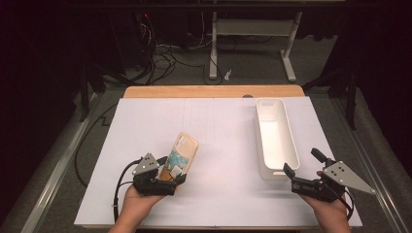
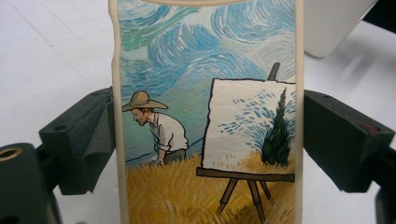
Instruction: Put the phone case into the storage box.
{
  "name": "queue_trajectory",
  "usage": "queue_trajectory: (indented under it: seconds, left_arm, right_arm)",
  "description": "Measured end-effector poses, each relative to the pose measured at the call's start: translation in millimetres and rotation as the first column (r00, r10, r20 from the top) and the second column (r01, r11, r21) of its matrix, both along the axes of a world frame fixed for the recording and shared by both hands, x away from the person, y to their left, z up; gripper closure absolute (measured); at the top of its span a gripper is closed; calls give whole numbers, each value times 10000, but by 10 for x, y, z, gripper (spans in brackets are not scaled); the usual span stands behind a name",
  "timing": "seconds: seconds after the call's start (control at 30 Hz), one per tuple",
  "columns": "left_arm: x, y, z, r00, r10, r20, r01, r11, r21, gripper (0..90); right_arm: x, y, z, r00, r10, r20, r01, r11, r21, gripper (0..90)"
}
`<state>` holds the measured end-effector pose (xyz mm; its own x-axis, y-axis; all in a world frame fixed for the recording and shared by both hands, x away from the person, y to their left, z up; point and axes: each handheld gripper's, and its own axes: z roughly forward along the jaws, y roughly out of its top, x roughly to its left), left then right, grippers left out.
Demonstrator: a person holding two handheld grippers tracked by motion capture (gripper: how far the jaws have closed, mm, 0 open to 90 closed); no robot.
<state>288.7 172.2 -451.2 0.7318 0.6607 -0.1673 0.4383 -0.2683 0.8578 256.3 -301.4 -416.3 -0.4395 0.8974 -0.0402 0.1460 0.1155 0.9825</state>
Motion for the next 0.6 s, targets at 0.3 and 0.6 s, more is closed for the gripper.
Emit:
queue_trajectory:
  seconds: [0.3, 0.6]
  left_arm:
    - [-17, 2, 20, 9989, -79, 463, 106, 9982, -593, 110]
    - [-64, -42, 41, 9909, 9, 1346, 120, 9954, -950, 110]
  right_arm:
    - [-1, 1, 2, 10000, 14, 23, -14, 10000, -21, 7]
    - [-1, 7, 1, 10000, 56, 24, -56, 10000, -14, 6]
